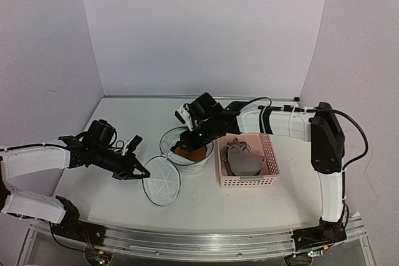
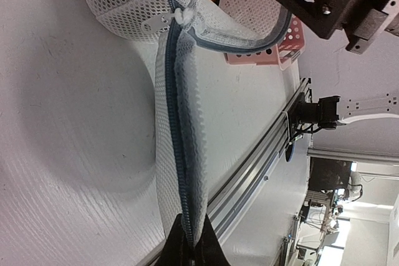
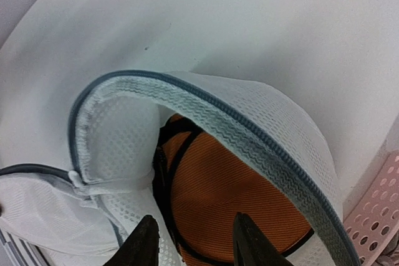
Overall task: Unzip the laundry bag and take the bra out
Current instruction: Pick up the bra from the laundry bag.
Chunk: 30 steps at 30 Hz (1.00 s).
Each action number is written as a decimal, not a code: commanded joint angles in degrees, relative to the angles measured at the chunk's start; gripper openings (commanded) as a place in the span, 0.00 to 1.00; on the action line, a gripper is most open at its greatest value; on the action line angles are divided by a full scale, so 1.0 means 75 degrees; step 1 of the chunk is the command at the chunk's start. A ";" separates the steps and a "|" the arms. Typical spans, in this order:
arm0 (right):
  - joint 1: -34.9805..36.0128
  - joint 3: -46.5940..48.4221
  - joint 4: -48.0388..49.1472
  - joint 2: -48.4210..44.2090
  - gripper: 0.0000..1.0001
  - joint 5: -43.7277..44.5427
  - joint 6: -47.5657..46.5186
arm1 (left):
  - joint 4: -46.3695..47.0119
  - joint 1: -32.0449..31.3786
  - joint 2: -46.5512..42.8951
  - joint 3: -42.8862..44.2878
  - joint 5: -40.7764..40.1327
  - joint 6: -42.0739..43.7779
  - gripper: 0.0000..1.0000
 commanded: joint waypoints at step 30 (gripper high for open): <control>0.0293 0.1225 -0.0962 0.1919 0.66 0.1347 -0.0010 | 0.0054 -0.0083 0.0090 0.0134 0.0168 0.0064 0.00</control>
